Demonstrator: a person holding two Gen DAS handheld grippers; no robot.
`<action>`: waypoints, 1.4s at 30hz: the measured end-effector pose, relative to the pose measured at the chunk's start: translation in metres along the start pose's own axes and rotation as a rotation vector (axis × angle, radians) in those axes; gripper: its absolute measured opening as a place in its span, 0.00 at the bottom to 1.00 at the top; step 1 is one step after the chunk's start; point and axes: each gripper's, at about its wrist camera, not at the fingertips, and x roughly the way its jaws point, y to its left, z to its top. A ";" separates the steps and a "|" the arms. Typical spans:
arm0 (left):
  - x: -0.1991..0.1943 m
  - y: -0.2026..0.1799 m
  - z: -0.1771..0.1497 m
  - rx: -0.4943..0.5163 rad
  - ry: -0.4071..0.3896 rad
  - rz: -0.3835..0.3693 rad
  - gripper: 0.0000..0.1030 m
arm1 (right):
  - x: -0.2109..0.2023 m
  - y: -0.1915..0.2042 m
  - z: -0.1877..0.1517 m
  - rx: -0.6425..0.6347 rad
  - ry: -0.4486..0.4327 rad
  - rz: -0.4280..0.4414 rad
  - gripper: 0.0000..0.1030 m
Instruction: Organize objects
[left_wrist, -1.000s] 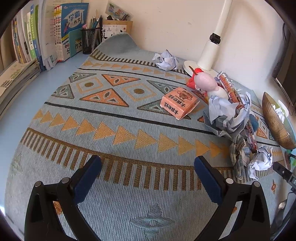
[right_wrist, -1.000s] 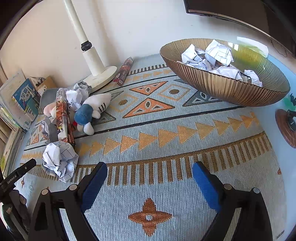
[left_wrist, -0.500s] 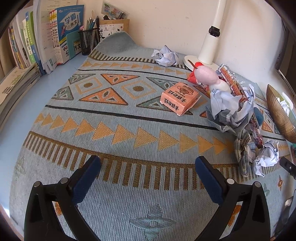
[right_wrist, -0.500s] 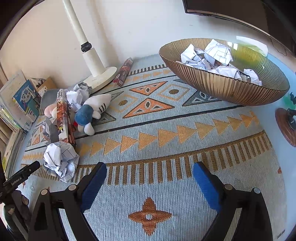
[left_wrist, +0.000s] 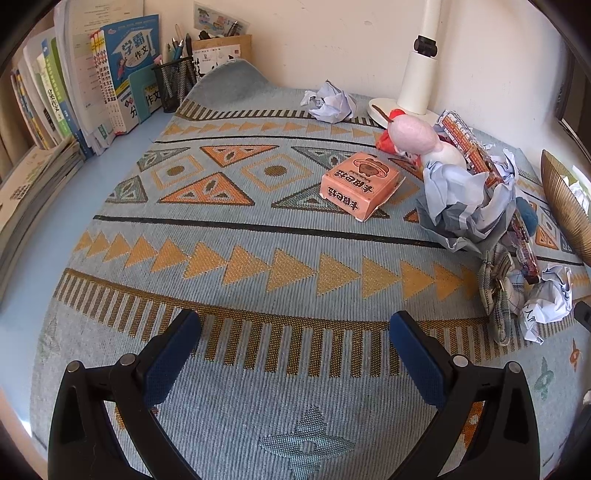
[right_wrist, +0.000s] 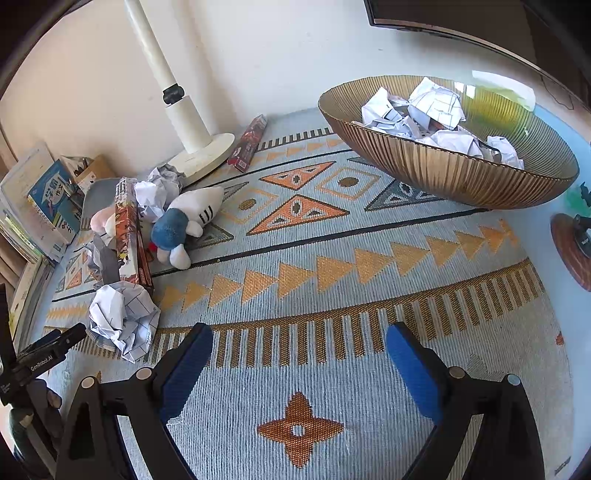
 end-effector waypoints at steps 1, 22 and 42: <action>0.000 0.000 0.000 0.000 0.000 0.000 0.99 | 0.000 0.001 0.000 -0.001 0.002 0.001 0.94; 0.000 0.000 0.001 0.001 0.000 0.005 0.99 | 0.000 0.004 -0.001 -0.003 0.002 0.009 0.96; 0.002 -0.003 0.002 -0.002 0.001 0.013 1.00 | 0.001 0.003 -0.001 -0.003 0.003 0.026 0.97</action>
